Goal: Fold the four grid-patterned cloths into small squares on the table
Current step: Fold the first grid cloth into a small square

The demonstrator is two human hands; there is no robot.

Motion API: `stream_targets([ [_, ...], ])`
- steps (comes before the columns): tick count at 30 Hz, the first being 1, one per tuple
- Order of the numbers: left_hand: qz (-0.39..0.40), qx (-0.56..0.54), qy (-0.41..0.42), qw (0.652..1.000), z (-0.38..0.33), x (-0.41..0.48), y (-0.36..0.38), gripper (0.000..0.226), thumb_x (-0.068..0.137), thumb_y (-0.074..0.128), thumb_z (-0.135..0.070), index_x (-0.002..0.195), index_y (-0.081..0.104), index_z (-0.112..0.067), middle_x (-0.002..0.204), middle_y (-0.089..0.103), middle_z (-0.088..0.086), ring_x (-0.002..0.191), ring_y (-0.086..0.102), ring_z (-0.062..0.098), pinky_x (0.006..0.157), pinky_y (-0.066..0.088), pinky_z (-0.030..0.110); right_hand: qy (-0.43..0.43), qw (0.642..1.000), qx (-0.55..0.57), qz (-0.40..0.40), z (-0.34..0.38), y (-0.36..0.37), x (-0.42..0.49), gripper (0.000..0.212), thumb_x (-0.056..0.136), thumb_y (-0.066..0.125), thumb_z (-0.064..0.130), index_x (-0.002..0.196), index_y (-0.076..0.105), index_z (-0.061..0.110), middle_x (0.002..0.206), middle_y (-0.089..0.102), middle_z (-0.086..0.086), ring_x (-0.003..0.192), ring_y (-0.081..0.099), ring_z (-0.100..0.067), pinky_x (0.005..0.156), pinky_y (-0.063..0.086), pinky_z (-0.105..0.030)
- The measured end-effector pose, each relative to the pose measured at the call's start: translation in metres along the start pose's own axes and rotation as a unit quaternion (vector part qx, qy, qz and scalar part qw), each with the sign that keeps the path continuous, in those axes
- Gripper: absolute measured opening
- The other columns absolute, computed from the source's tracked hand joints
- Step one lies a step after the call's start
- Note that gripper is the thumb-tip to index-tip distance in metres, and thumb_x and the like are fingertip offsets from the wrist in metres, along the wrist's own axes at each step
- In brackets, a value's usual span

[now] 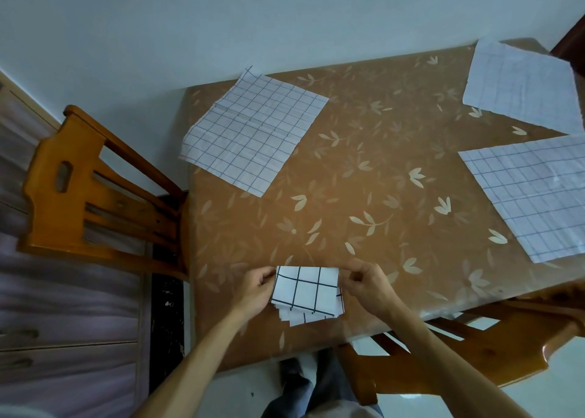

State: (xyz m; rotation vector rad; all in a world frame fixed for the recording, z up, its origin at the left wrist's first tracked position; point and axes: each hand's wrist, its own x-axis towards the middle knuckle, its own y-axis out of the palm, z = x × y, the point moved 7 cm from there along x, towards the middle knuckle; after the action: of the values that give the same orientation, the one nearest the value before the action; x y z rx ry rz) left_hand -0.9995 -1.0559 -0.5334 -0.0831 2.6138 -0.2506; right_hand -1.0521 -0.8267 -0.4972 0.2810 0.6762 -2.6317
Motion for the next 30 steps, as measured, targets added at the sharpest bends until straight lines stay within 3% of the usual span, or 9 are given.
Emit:
stream_targets([
  [2,0.006,-0.001,-0.002,1.0,0.0,0.003,0.002,0.019,0.099,0.057,-0.008,0.104,0.075,-0.013,0.099,0.078,0.001,0.087,0.072,0.01,0.073,0.055,0.024,-0.014,1.0,0.005,0.0,0.0,0.0,0.001,0.037,0.093,0.06,-0.002,0.107,0.078,0.026,0.069,0.068,0.026,0.051,0.052,0.001,0.056,0.039,-0.011],
  [6,0.024,-0.004,-0.01,1.0,0.0,0.009,0.007,0.02,0.099,0.055,-0.004,0.108,0.072,-0.011,0.102,0.077,0.003,0.086,0.072,0.009,0.071,0.057,0.021,-0.026,0.999,0.042,0.019,-0.006,-0.001,0.008,0.045,0.099,0.054,0.002,0.101,0.078,0.04,0.058,0.066,-0.015,0.045,0.054,-0.008,0.054,0.044,-0.015],
  [8,0.029,0.001,-0.016,0.999,0.001,0.014,0.009,0.021,0.1,0.055,-0.007,0.111,0.073,-0.012,0.102,0.077,0.003,0.09,0.072,0.013,0.074,0.056,0.025,-0.022,0.998,0.059,0.022,-0.01,-0.004,0.012,0.047,0.1,0.052,0.001,0.104,0.077,0.04,0.055,0.063,-0.02,0.043,0.053,-0.016,0.053,0.045,-0.016],
  [11,0.023,0.004,-0.031,0.999,0.002,0.02,0.011,0.02,0.101,0.056,-0.014,0.106,0.075,-0.019,0.098,0.079,0.002,0.09,0.073,0.017,0.077,0.055,0.035,-0.03,0.994,0.096,0.042,-0.003,-0.006,0.016,0.04,0.097,0.054,-0.005,0.11,0.077,0.024,0.06,0.07,-0.001,0.046,0.053,-0.016,0.054,0.049,-0.021],
  [14,0.023,0.01,-0.031,0.999,-0.001,0.027,0.015,0.022,0.1,0.057,-0.013,0.097,0.075,-0.026,0.095,0.079,-0.001,0.088,0.072,0.015,0.076,0.054,0.032,-0.014,0.993,0.097,0.06,-0.007,-0.006,0.023,0.027,0.091,0.063,-0.006,0.106,0.078,0.011,0.058,0.067,0.018,0.046,0.051,-0.006,0.055,0.048,-0.025],
  [20,0.069,0.034,-0.05,0.996,-0.007,0.039,0.026,0.031,0.087,0.073,-0.008,0.113,0.071,-0.026,0.106,0.076,-0.01,0.098,0.07,0.006,0.071,0.056,0.023,0.047,0.988,0.147,0.016,-0.024,-0.016,0.042,0.033,0.094,0.058,-0.006,0.098,0.08,0.019,0.075,0.076,-0.007,0.047,0.049,-0.011,0.049,0.044,-0.024],
  [23,0.069,0.032,-0.064,0.995,-0.009,0.044,0.029,0.03,0.089,0.073,-0.018,0.117,0.069,-0.027,0.109,0.075,-0.007,0.08,0.068,0.008,0.055,0.046,0.019,0.075,0.988,0.137,0.009,-0.029,-0.021,0.05,0.029,0.096,0.057,-0.001,0.098,0.08,0.017,0.077,0.071,-0.025,0.045,0.048,-0.009,0.048,0.043,-0.02],
  [27,0.071,0.026,-0.068,0.995,-0.014,0.05,0.036,0.028,0.092,0.069,-0.01,0.119,0.065,-0.015,0.109,0.074,0.005,0.05,0.059,-0.002,0.044,0.041,0.01,0.104,0.983,0.154,-0.008,-0.033,-0.027,0.061,0.017,0.096,0.061,0.005,0.095,0.078,0.011,0.067,0.069,-0.02,0.042,0.048,-0.009,0.048,0.042,-0.021],
  [30,0.075,-0.007,-0.088,0.993,-0.014,0.053,0.036,0.024,0.093,0.068,-0.016,0.117,0.065,-0.013,0.106,0.075,0.008,0.054,0.066,0.005,0.043,0.043,0.017,0.135,0.971,0.198,-0.013,-0.036,-0.033,0.066,0.011,0.094,0.067,0.012,0.098,0.075,0.006,0.07,0.071,-0.012,0.042,0.049,-0.01,0.046,0.044,-0.021],
])
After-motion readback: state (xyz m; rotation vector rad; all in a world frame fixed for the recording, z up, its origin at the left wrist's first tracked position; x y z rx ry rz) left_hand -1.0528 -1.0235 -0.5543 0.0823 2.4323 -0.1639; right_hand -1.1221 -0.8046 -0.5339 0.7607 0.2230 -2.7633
